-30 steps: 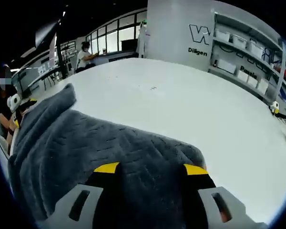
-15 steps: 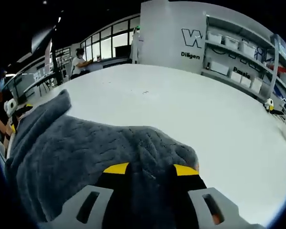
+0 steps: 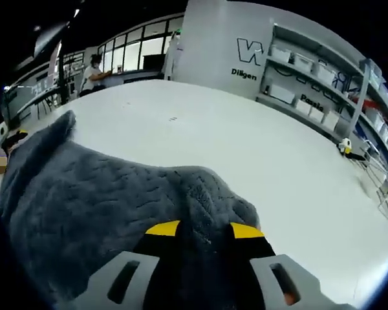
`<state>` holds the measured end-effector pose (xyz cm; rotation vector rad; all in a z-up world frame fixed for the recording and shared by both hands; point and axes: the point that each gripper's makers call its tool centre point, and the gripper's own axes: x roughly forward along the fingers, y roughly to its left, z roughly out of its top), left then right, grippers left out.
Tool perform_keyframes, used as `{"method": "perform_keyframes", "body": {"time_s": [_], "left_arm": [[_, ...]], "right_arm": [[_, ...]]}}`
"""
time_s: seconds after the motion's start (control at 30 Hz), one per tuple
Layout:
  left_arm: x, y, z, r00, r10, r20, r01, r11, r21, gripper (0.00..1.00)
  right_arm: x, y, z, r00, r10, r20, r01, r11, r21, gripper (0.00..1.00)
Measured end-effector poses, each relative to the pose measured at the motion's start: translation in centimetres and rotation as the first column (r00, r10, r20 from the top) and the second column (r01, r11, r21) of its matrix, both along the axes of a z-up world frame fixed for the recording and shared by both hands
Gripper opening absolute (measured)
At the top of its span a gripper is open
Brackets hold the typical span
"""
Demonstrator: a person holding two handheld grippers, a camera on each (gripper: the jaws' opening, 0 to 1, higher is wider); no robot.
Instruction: Open the folded towel by lifting each exposed corner and separating the folded layers until the towel lies flat within the target outline without major curled edges
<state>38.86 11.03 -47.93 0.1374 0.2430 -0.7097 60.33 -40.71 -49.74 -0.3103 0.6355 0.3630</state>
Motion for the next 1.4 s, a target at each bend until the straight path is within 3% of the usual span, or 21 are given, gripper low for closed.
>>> {"method": "perform_keyframes", "body": {"time_s": [0.27, 0.5, 0.63, 0.77, 0.93, 1.03, 1.2, 1.4], "left_arm": [[0.0, -0.1, -0.1, 1.0, 0.001, -0.002, -0.001, 1.0, 0.007, 0.99], [0.0, 0.0, -0.2, 1.0, 0.006, -0.003, -0.006, 1.0, 0.01, 0.99], [0.0, 0.0, -0.2, 1.0, 0.006, -0.002, -0.006, 1.0, 0.01, 0.99], [-0.1, 0.0, -0.3, 1.0, 0.007, -0.004, -0.007, 1.0, 0.011, 0.99], [-0.1, 0.0, -0.3, 1.0, 0.007, -0.005, -0.007, 1.0, 0.011, 0.99], [-0.1, 0.0, -0.4, 1.0, 0.006, -0.005, -0.006, 1.0, 0.012, 0.99], [-0.1, -0.1, -0.4, 1.0, 0.005, -0.007, -0.005, 1.0, 0.016, 0.99], [-0.1, -0.1, -0.4, 1.0, 0.005, -0.007, -0.005, 1.0, 0.017, 0.99]], "right_arm": [[0.6, -4.6, -0.2, 0.991, -0.135, 0.024, 0.134, 0.99, 0.038, 0.27], [0.7, -7.9, 0.2, 0.975, -0.214, 0.059, 0.215, 0.977, -0.001, 0.29], [0.8, -9.8, 0.6, 0.961, -0.259, 0.094, 0.262, 0.965, -0.021, 0.35], [0.8, -10.4, 0.7, 0.953, -0.285, 0.099, 0.283, 0.959, 0.029, 0.38], [0.5, -10.5, 0.8, 0.95, -0.294, 0.103, 0.284, 0.954, 0.095, 0.39], [0.1, -10.9, 1.6, 0.947, -0.283, 0.151, 0.269, 0.957, 0.105, 0.38], [-0.3, -10.7, 3.3, 0.947, -0.25, 0.201, 0.212, 0.958, 0.192, 0.53], [-2.0, -9.6, 5.5, 0.945, -0.223, 0.238, 0.146, 0.941, 0.305, 0.6]]}}
